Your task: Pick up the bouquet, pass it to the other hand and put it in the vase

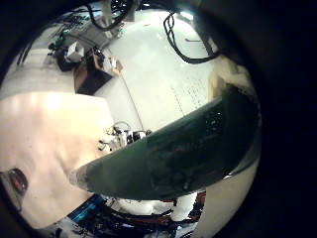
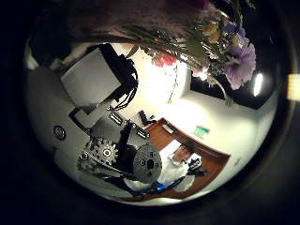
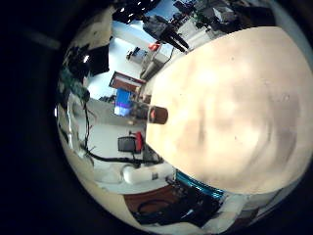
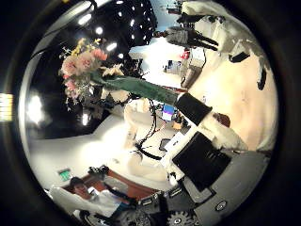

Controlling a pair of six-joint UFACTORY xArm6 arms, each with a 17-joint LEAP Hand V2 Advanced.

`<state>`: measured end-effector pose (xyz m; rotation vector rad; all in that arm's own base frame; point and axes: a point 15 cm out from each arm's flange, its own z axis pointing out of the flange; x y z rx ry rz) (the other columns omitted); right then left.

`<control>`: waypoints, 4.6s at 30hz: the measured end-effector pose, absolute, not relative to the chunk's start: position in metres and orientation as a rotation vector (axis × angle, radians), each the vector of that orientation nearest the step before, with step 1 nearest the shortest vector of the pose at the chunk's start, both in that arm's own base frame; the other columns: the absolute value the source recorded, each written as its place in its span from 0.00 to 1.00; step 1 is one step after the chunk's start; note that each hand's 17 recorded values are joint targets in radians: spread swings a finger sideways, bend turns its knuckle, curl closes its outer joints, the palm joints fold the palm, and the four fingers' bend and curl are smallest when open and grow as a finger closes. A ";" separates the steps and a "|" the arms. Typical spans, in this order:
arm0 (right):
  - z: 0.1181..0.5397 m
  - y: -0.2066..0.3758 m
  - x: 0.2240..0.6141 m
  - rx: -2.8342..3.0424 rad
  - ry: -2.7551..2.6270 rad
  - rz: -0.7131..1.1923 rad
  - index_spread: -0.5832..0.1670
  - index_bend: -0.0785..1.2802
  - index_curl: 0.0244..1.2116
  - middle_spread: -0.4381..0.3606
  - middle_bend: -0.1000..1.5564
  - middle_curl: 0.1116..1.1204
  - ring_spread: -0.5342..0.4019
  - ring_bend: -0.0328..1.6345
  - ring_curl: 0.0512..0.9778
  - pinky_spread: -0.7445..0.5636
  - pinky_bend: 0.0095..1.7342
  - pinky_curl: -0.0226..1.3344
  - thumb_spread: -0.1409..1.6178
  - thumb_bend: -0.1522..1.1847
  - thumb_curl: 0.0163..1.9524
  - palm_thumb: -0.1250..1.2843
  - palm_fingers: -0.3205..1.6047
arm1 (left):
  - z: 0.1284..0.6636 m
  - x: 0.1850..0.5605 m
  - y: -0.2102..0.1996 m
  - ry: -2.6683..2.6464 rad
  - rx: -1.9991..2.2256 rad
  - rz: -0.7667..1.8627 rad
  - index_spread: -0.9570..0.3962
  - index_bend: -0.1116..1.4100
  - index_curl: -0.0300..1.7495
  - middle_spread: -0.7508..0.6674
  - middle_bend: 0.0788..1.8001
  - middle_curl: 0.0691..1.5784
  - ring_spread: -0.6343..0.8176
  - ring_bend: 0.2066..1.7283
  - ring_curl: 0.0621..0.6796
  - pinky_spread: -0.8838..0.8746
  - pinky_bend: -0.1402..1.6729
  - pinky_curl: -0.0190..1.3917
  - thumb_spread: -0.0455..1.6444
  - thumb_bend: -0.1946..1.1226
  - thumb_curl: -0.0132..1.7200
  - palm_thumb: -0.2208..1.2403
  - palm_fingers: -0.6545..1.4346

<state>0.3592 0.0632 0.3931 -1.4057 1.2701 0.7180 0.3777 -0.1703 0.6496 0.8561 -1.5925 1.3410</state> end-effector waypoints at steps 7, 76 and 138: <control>0.391 0.062 0.359 -1.404 1.271 0.728 0.26 0.35 0.46 0.42 0.49 0.38 0.37 0.66 0.43 0.46 0.56 0.52 0.66 0.10 0.32 0.67 0.28 | 0.681 0.379 -0.115 -1.622 0.922 1.538 0.22 0.58 0.64 0.20 0.67 0.54 0.17 0.88 0.86 0.20 0.79 0.60 0.68 0.23 0.45 0.84 0.82; 0.364 0.077 0.362 -1.418 1.242 0.822 0.24 0.19 0.25 0.53 0.22 0.23 0.69 0.37 0.16 0.95 0.37 0.24 0.66 0.10 0.26 0.63 0.32 | 0.492 0.358 0.058 -1.329 1.403 1.702 0.14 0.49 0.74 0.19 0.65 0.55 0.17 0.87 0.85 0.14 0.70 0.76 0.69 0.14 0.51 0.85 0.83; 0.348 0.052 0.350 -1.469 1.111 0.868 0.25 0.20 0.28 0.47 0.21 0.25 0.61 0.37 0.12 0.95 0.34 0.12 0.66 0.10 0.26 0.64 0.41 | 0.378 0.196 0.091 -1.186 1.834 1.370 0.74 0.17 0.16 0.93 0.05 0.12 0.92 0.18 0.17 0.88 0.18 0.25 0.54 0.12 0.20 0.24 0.26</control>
